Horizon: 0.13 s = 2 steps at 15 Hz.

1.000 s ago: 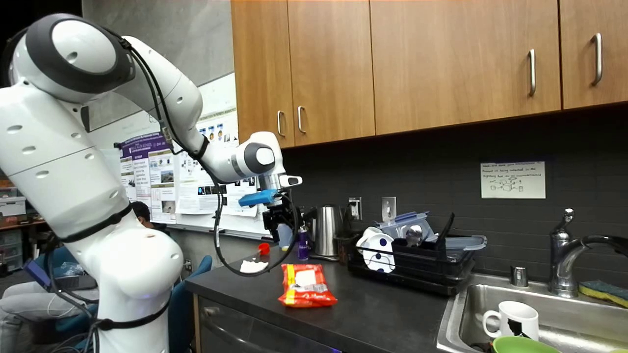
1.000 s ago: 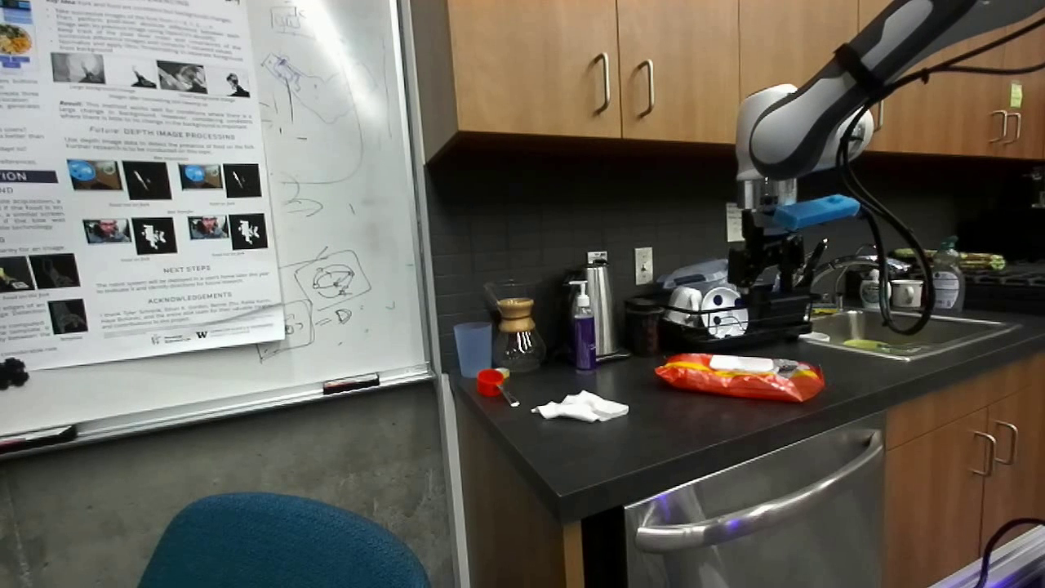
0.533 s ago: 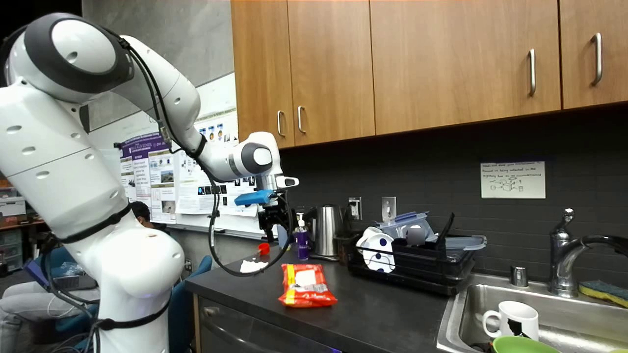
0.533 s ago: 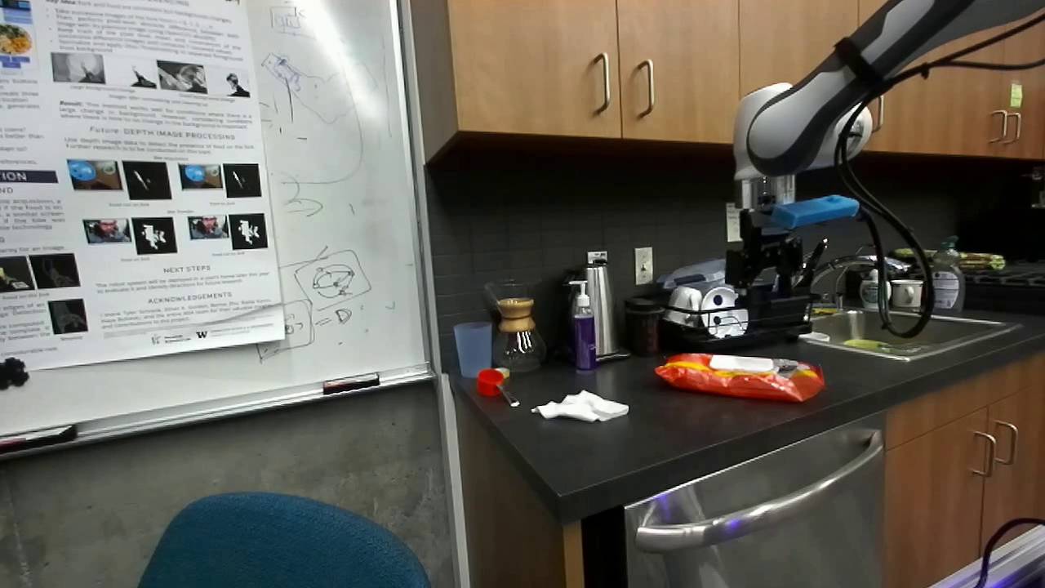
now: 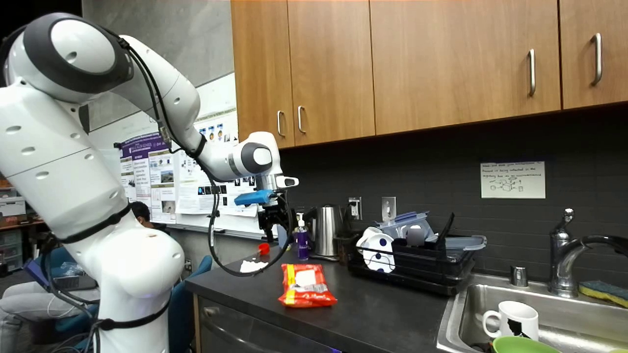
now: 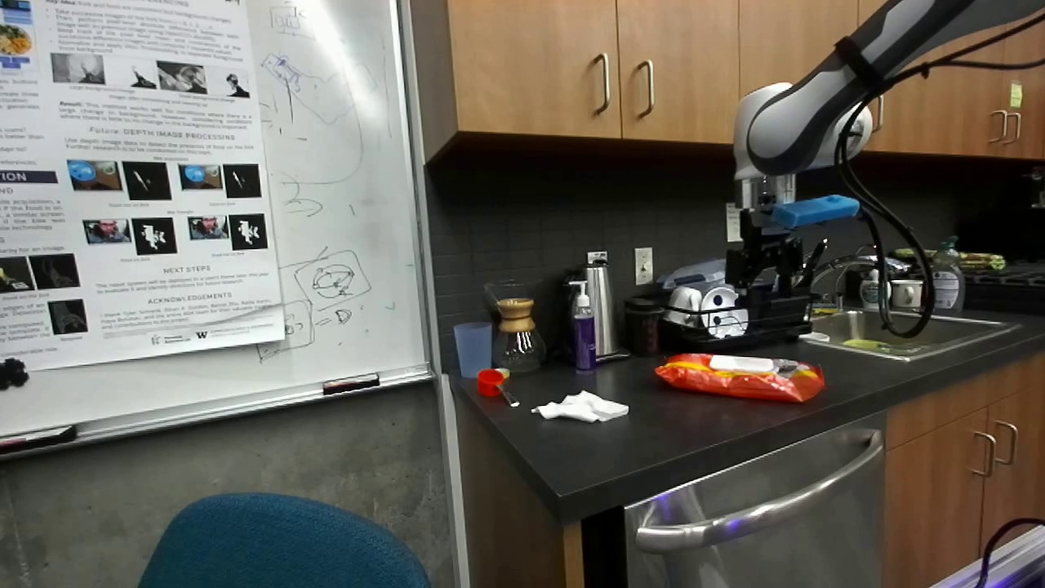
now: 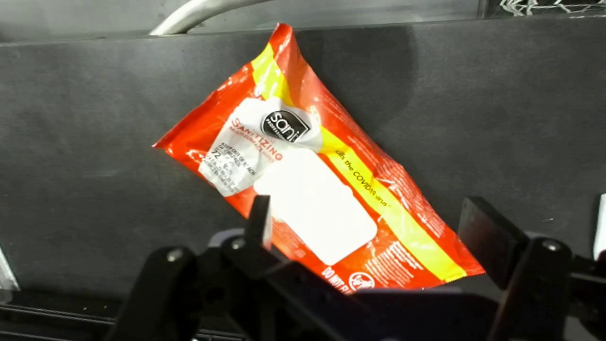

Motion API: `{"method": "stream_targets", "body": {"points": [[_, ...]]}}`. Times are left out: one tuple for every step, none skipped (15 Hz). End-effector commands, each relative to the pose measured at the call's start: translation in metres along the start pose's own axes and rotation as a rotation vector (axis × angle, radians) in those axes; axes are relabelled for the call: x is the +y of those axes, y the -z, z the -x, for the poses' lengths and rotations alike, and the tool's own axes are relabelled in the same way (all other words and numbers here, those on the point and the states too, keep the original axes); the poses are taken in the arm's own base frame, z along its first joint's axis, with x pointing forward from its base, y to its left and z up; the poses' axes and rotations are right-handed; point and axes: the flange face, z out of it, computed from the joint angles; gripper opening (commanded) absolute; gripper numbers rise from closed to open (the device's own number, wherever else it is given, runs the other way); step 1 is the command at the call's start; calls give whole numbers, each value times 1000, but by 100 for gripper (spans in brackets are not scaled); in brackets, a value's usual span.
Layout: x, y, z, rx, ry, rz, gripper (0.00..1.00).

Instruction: Close the lid of the orange wet wipes packet

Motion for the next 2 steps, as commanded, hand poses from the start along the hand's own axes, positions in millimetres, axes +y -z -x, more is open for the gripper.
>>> {"method": "stream_targets", "body": {"points": [[0,1,0,-1,0,0,100],[0,1,0,0,0,0,100]]}}
